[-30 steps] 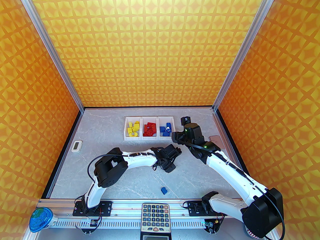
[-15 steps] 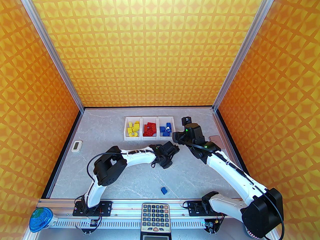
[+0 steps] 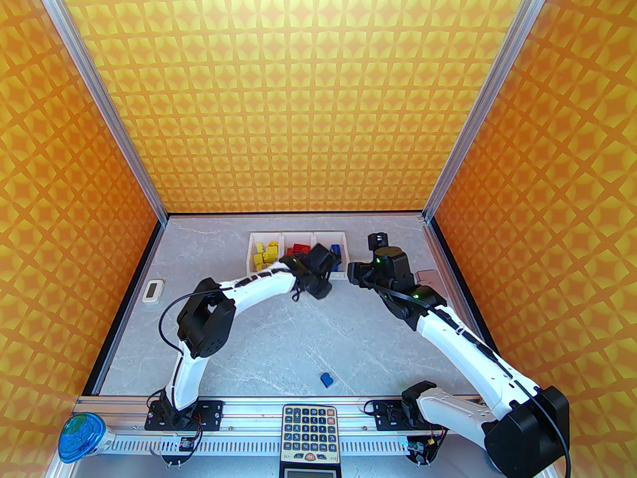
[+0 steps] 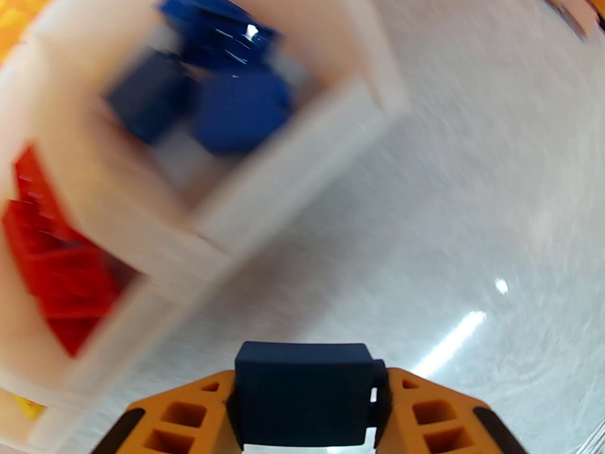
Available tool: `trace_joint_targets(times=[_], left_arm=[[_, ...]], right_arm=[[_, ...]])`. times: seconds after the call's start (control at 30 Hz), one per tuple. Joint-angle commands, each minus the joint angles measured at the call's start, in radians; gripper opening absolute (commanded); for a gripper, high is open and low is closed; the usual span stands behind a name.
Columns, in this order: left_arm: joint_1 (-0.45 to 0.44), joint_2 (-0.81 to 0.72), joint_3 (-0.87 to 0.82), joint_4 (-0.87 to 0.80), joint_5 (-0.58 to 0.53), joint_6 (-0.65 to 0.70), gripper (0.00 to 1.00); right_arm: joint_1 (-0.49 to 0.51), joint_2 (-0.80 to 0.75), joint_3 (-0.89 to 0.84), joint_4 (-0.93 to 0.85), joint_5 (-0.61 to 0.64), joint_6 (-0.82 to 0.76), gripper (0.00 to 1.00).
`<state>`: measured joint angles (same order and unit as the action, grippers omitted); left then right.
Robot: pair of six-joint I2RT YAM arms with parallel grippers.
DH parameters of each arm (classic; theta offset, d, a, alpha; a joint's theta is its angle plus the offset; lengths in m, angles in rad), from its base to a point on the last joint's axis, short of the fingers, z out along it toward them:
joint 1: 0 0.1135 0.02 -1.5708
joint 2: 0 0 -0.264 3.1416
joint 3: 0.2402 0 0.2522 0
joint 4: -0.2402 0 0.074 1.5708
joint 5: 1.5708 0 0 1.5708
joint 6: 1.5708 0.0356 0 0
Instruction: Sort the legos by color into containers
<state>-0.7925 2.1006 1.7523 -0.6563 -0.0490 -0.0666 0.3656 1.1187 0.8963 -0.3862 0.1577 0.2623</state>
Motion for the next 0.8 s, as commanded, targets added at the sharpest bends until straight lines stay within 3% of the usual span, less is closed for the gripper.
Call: trace_joint_targets(times=[0.0, 0.43, 0.77], left_arm=[[0.032, 0.005, 0.109, -0.052, -0.008, -0.025, 0.31], [0.108, 0.272, 0.544, -0.093, -0.018, -0.052, 0.29], [0.111, 0.371, 0.624, 0.034, -0.018, -0.069, 0.31]], right_arm=[[-0.005, -0.022, -0.011, -0.007, -0.004, 0.02, 0.7], [-0.006, -0.016, -0.012, -0.006, -0.018, 0.018, 0.7], [-0.006, 0.01, -0.01, -0.002, -0.02, 0.015, 0.7]])
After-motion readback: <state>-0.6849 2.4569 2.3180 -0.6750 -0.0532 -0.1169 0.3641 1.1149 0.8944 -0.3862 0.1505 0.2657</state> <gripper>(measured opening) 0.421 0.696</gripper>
